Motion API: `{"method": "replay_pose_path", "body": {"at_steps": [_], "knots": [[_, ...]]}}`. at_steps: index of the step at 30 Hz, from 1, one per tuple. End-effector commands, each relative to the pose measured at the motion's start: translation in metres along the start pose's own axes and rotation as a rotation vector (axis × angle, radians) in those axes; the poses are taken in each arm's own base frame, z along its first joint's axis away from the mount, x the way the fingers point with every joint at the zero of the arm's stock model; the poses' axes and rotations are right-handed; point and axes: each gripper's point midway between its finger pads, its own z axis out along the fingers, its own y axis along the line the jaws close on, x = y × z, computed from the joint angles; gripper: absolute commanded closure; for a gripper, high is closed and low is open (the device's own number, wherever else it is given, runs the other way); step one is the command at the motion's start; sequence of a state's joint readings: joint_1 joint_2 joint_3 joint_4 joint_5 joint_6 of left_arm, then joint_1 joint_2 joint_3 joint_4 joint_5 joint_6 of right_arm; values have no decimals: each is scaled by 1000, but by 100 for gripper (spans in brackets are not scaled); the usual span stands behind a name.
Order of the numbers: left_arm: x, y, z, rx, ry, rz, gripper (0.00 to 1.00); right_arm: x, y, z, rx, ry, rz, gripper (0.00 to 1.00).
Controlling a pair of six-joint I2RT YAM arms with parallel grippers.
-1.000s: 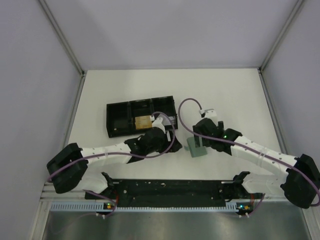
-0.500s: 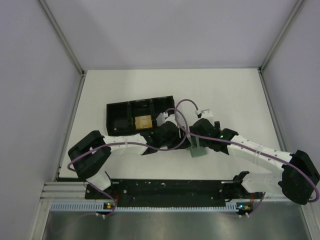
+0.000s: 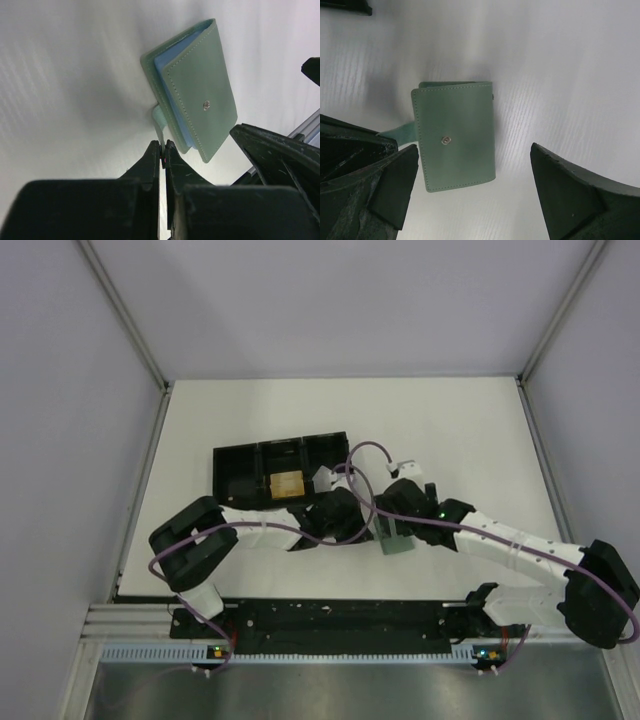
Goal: Take the credit cards out of the card holder
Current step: Open the card holder at the center of the board.
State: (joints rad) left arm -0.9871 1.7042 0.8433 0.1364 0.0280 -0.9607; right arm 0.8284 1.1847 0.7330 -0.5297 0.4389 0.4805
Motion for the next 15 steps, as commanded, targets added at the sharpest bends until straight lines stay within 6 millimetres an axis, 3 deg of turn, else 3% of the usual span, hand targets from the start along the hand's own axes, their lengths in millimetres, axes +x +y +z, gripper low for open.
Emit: {"method": "replay_pose_path", "body": {"at_steps": [1,15], "knots": [[-10,-11,-19,67,-67,-32,100,-9,28,-7,-112,-47,-40,7],[-15,-1,-55,83,-151,-61,100,8,78,-2,-236,27,-155,2]]}}
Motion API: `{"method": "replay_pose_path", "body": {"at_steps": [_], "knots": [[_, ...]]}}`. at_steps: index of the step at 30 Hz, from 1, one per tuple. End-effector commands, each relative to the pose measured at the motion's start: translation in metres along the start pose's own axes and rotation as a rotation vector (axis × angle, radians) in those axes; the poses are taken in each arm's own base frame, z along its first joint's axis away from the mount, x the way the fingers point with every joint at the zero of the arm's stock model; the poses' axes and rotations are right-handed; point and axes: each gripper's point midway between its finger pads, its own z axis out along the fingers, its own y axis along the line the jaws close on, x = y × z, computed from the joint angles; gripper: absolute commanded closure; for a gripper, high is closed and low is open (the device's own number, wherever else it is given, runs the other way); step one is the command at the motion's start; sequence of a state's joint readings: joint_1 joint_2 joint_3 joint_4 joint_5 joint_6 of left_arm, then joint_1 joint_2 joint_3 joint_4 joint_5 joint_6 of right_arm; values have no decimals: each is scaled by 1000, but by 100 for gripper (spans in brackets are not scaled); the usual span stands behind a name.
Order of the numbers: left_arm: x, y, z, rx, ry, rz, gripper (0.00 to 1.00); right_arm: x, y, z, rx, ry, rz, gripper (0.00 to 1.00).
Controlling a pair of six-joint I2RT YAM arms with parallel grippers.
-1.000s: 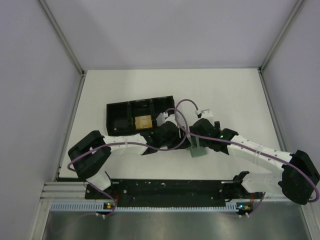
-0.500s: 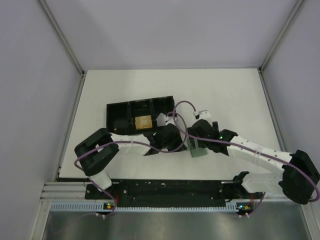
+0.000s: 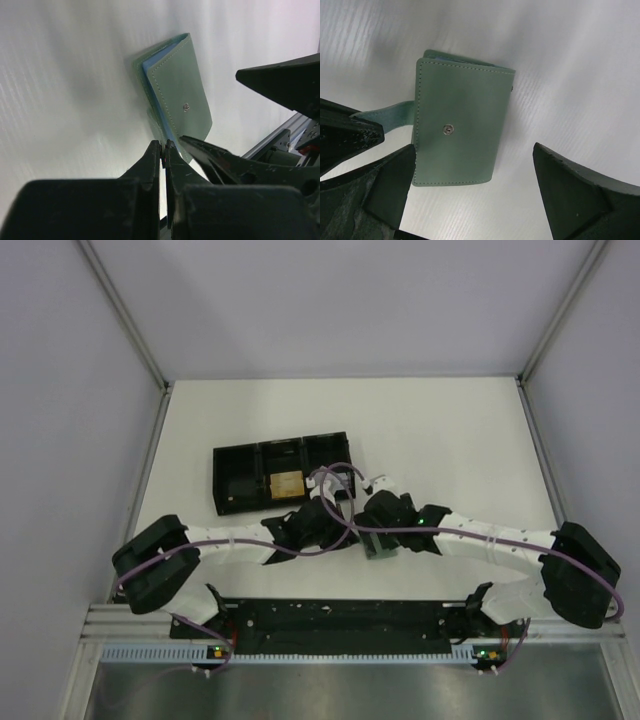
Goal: Take the credit cards out of the card holder
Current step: Open the card holder at the center of the board.
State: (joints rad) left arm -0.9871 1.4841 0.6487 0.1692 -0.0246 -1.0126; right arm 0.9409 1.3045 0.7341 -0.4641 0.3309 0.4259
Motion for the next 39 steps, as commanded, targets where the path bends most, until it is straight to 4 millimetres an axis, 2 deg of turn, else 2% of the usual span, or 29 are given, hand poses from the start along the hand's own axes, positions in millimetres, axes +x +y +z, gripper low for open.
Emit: {"method": "replay_pose_path", "body": {"at_steps": [1,4,10,17,29,36,39], "knots": [[-18,-19,-12,68,-75,-11,100,-27,29,-8,-96,-69,9,1],[-18,-20,-16,75,-78,-7,100,-32,35,-11,-124,-84,33,1],[-20,-21,-23,84,-93,-7,100,-33,33,-7,-106,-87,38,2],[-21,-17,-29,71,-104,-1,100,-28,11,0,4,-94,37,1],[-16,0,-33,12,-93,35,100,-42,-25,-19,69,-145,103,2],[-13,9,-37,-18,-74,66,100,-32,-54,-8,148,-103,152,2],[-12,15,-40,-36,-66,75,100,-21,-65,-1,184,-59,186,2]]}}
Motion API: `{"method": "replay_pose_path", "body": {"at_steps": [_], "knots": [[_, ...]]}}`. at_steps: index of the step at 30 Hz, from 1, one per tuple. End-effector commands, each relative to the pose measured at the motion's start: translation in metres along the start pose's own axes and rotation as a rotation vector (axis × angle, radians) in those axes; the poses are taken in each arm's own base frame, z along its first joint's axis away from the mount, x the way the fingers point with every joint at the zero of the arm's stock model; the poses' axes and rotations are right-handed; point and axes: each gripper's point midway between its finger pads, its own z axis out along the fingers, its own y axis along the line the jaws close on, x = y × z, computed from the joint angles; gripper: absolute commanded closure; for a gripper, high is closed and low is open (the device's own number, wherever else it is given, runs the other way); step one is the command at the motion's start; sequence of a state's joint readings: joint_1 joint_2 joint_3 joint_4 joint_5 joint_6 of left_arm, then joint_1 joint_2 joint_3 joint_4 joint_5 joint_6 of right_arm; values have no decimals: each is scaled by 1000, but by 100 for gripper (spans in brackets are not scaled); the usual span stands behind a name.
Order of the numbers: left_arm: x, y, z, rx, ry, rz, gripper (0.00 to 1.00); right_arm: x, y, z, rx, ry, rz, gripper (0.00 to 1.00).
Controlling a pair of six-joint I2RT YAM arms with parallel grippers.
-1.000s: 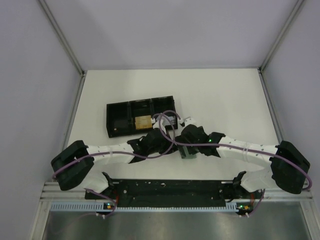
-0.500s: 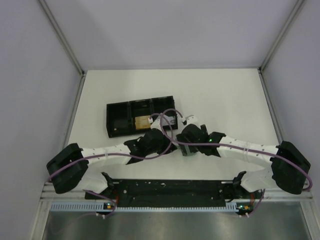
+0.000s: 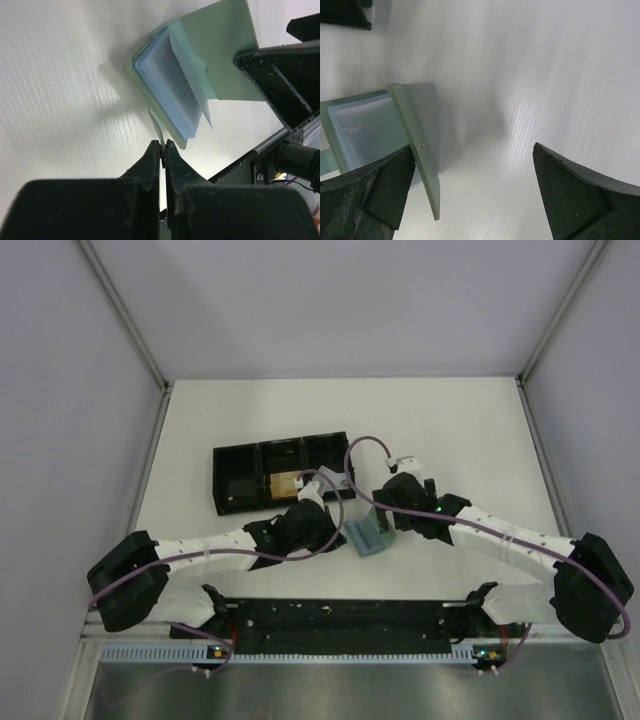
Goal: Take the credit cards out of the card holder
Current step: Open the card holder at the center of the board.
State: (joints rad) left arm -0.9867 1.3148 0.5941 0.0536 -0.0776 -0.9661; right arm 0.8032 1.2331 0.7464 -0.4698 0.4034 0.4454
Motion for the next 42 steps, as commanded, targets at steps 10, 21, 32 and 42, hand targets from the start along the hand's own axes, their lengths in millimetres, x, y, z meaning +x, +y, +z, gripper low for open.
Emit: {"method": "replay_pose_path", "body": {"at_steps": [10,21,32,42], "knots": [[4,39,-17,-73,67,97,100,38,-21,28,114,169,42,4],[0,51,-27,-131,52,135,100,43,-15,30,83,203,26,5],[-10,69,-39,-230,2,154,87,30,4,20,-3,170,30,10],[-50,18,-59,-96,-114,157,49,34,10,26,-11,176,14,11]]}}
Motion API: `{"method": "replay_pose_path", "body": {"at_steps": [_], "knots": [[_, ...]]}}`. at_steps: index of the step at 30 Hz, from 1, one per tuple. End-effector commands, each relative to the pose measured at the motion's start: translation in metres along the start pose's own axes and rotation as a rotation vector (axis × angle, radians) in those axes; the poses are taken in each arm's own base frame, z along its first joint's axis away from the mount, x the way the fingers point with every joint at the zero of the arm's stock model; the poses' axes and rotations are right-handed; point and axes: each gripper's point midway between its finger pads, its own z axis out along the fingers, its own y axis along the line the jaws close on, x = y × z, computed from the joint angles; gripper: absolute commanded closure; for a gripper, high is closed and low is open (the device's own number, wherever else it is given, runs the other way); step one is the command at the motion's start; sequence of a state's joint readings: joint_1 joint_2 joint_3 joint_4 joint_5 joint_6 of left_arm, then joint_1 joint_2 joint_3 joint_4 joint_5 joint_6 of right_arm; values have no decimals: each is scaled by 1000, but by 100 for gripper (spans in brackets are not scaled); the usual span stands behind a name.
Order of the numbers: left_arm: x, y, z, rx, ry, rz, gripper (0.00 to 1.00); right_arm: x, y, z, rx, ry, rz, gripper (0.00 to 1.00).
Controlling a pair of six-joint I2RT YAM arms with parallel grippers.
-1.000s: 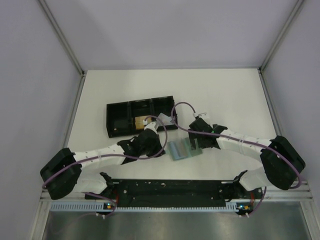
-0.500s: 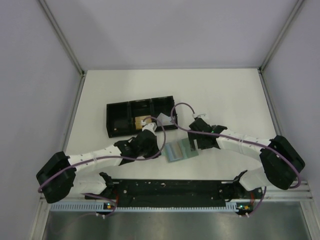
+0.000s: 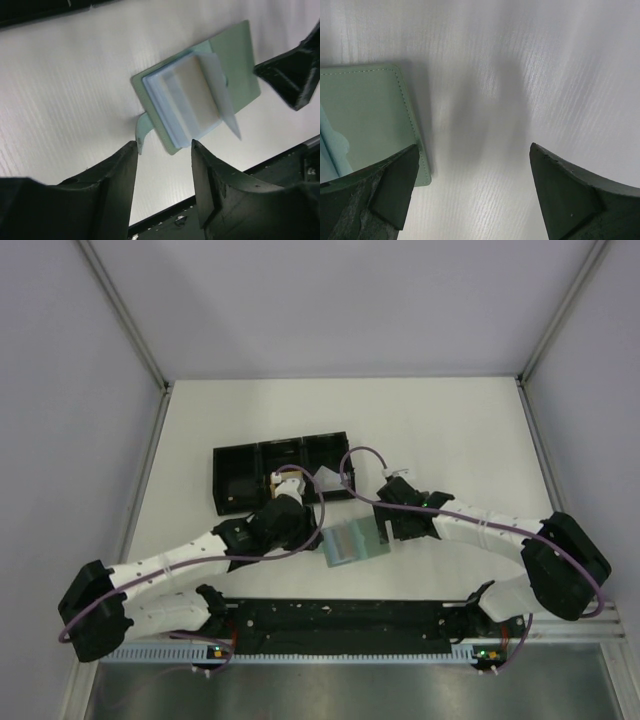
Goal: Take the credit cards out of the card holder
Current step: Open the card holder at the center of the board, then remove the credit card from the card holder.
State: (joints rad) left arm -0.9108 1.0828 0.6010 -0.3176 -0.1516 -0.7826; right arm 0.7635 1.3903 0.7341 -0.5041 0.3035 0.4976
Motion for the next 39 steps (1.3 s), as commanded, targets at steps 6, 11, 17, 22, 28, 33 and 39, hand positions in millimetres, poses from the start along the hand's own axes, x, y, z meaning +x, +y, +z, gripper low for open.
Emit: {"method": "replay_pose_path", "body": {"at_steps": [6,11,17,22,28,33,39], "knots": [[-42,-61,12,167,-66,10,83,-15,12,-3,-37,-46,-2,11],[-36,-75,41,164,18,34,92,-18,12,-7,-43,-61,4,11],[-30,-93,68,198,83,48,96,-32,14,-25,-87,-127,35,11],[-31,-107,83,219,100,58,96,-51,21,-56,-184,-236,70,12],[-27,-105,100,193,112,55,96,-61,43,-85,-370,-311,84,25],[-20,-97,114,156,123,44,97,-59,68,-88,-512,-306,88,49],[-24,-96,117,138,106,26,96,-44,91,-78,-621,-235,99,74]]}}
